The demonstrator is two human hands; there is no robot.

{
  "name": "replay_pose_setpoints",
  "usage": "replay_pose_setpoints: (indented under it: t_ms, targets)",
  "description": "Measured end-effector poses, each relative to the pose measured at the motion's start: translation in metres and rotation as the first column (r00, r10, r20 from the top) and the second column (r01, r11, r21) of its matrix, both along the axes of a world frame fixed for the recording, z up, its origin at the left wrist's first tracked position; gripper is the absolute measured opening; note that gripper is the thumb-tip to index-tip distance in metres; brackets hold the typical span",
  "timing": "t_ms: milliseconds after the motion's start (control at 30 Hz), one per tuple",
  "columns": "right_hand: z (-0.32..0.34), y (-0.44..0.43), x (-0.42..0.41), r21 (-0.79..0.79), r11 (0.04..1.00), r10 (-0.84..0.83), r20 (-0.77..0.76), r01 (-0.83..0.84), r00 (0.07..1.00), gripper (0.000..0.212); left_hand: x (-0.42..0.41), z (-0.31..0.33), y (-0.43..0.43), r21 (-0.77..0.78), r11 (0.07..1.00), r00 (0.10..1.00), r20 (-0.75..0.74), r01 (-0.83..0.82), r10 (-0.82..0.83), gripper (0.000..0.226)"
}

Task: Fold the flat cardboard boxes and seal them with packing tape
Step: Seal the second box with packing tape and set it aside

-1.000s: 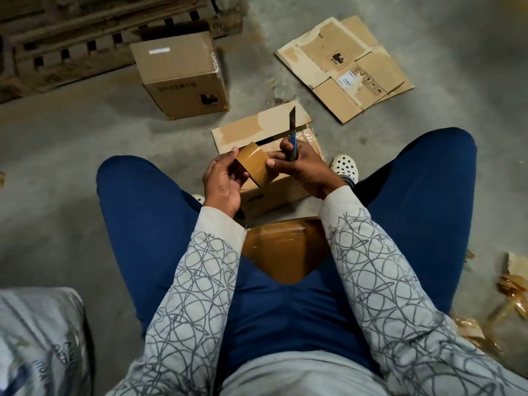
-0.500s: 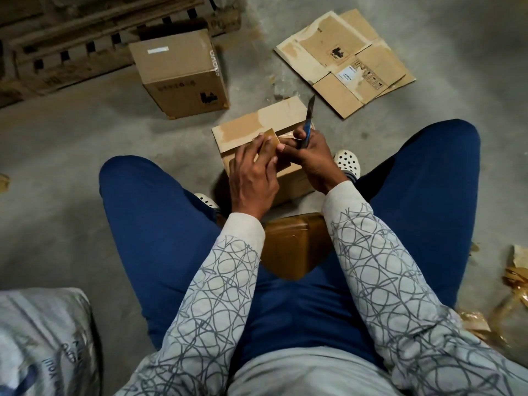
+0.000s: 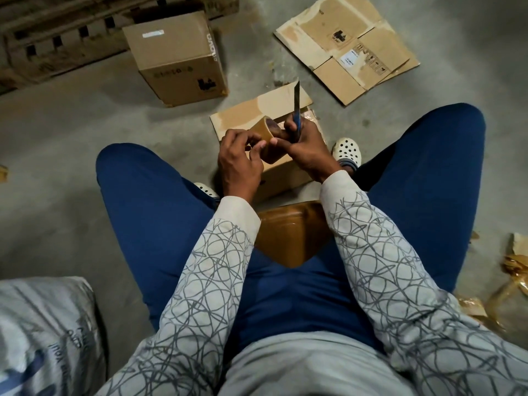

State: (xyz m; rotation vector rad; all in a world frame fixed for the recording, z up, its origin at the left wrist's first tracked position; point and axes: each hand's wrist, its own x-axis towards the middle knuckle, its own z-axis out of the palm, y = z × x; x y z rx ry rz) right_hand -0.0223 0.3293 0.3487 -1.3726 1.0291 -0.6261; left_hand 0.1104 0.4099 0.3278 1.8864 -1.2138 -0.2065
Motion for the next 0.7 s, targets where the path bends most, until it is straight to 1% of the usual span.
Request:
replay_pose_setpoints:
  t_ms: [100, 300, 400, 533, 700]
  targets:
    - [0.001, 0.001, 0.000, -0.010, 1.000, 0.004, -0.010, -0.004, 1.000, 0.039, 0.002, -0.002, -0.002, 0.008, 1.000, 1.000, -0.013, -0.015, 0.015, 0.006]
    - [-0.008, 0.011, 0.007, 0.019, 0.995, -0.096, -0.015, 0.096, 0.995, 0.030, 0.000, -0.006, -0.004, 0.004, 0.998, 0.997, -0.054, -0.060, 0.060, 0.004]
    - [-0.012, 0.013, 0.005, 0.014, 0.994, -0.106, -0.069, 0.107, 0.992, 0.022, -0.002, -0.007, -0.003, -0.004, 0.998, 0.996, -0.076, -0.057, 0.057, 0.003]
    - [-0.012, 0.017, 0.003, 0.011, 0.993, -0.120, -0.071, 0.121, 0.990, 0.026, -0.006, -0.009, -0.002, -0.005, 0.999, 0.996, -0.077, -0.047, 0.046, 0.002]
    - [-0.012, 0.022, -0.001, 0.022, 0.987, -0.155, -0.074, 0.157, 0.985, 0.025, -0.011, -0.011, -0.003, -0.005, 1.000, 0.998, -0.052, -0.025, 0.025, 0.004]
